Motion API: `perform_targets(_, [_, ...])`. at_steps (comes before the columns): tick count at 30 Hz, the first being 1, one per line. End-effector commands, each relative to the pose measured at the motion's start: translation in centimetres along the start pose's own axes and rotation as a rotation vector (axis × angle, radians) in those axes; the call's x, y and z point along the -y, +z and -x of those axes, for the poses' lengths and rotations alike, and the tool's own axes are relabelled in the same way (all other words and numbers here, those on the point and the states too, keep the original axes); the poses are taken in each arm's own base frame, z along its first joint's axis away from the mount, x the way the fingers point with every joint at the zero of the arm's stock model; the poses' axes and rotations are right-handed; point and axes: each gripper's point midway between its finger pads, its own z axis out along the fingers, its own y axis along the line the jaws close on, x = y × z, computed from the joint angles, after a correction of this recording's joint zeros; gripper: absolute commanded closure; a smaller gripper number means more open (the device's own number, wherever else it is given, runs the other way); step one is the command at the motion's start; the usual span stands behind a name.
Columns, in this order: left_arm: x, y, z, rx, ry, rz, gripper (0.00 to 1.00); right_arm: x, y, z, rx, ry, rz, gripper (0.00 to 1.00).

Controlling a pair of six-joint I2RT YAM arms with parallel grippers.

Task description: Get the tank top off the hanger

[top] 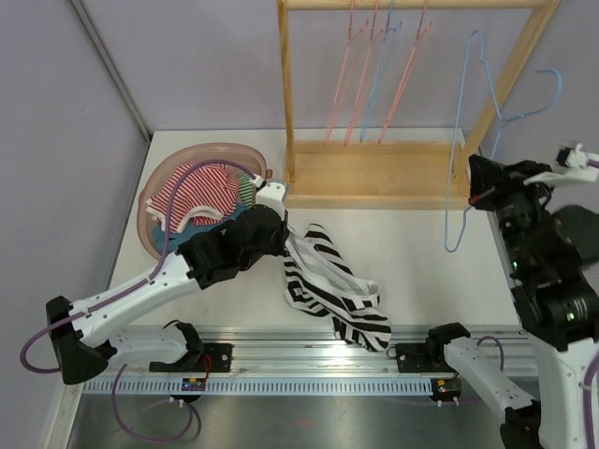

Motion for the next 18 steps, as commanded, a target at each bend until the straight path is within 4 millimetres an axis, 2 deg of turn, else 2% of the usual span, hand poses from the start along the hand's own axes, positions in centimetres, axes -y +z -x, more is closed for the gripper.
perform_targets(1, [-3.2, -0.7, 2.4, 0.060, -0.075, 0.118, 1.00, 6.0, 2.9, -7.0, -0.297, -0.188, -0.286, 1.00])
perform_targets(2, [-3.3, -0.9, 2.7, 0.060, -0.075, 0.112, 0.96, 5.3, 3.5, -5.6, -0.277, -0.194, -0.273, 1.00])
perform_targets(3, [-3.3, -1.4, 3.3, 0.074, -0.067, 0.102, 0.89, 5.4, 4.9, -6.2, -0.308, -0.219, -0.279, 1.00])
perform_targets(4, [-3.2, -1.7, 3.6, 0.079, -0.064, 0.090, 0.83, 5.1, 5.6, -5.8, -0.305, -0.219, -0.271, 1.00])
perform_targets(5, [-3.1, -1.8, 3.9, 0.083, -0.062, 0.078, 0.78, 4.4, 6.4, -4.0, -0.264, -0.214, -0.263, 1.00])
perform_targets(6, [-2.6, -2.0, 4.0, 0.077, -0.050, 0.049, 0.62, 4.4, 7.2, -3.4, -0.251, -0.221, -0.279, 1.00])
perform_targets(7, [-2.3, -2.2, 4.1, 0.076, -0.048, 0.028, 0.51, 4.6, 9.0, -4.1, -0.272, -0.241, -0.291, 1.00])
perform_targets(8, [-2.0, -2.4, 4.3, 0.076, -0.048, 0.014, 0.41, 4.0, 9.9, -2.1, -0.229, -0.238, -0.286, 1.00])
perform_targets(9, [-1.6, -2.6, 4.4, 0.069, -0.041, -0.011, 0.32, 4.0, 10.8, -1.8, -0.226, -0.244, -0.287, 1.00])
perform_targets(10, [-1.4, -2.8, 4.5, 0.071, -0.037, -0.025, 0.27, 4.6, 12.8, -3.1, -0.268, -0.252, -0.299, 1.00])
perform_targets(11, [-1.2, -3.0, 4.4, 0.067, -0.034, -0.042, 0.23, 3.7, 13.7, -1.4, -0.236, -0.239, -0.266, 1.00])
perform_targets(12, [-1.1, -3.3, 4.4, 0.068, -0.025, -0.055, 0.19, 3.8, 14.7, -1.5, -0.244, -0.231, -0.255, 1.00])
perform_targets(13, [-0.9, -3.8, 4.6, 0.078, -0.021, -0.077, 0.17, 5.8, 16.5, -2.6, -0.283, -0.228, -0.292, 1.00])
perform_targets(14, [-0.6, -4.0, 4.3, 0.071, -0.015, -0.102, 0.11, 5.1, 17.4, -1.4, -0.261, -0.211, -0.253, 1.00])
perform_targets(15, [-0.5, -4.2, 4.2, 0.070, -0.009, -0.113, 0.03, 6.0, 19.1, -2.8, -0.295, -0.207, -0.256, 1.00])
perform_targets(16, [-0.3, -4.5, 4.2, 0.070, -0.003, -0.129, 0.01, 6.5, 19.7, -3.0, -0.307, -0.206, -0.263, 1.00])
perform_targets(17, [-0.2, -4.9, 4.1, 0.072, 0.001, -0.143, 0.01, 6.0, 20.2, -1.5, -0.271, -0.214, -0.253, 1.00])
perform_targets(18, [-0.3, -5.1, 4.0, 0.071, 0.005, -0.144, 0.01, 6.3, 20.8, -1.6, -0.275, -0.220, -0.257, 1.00])
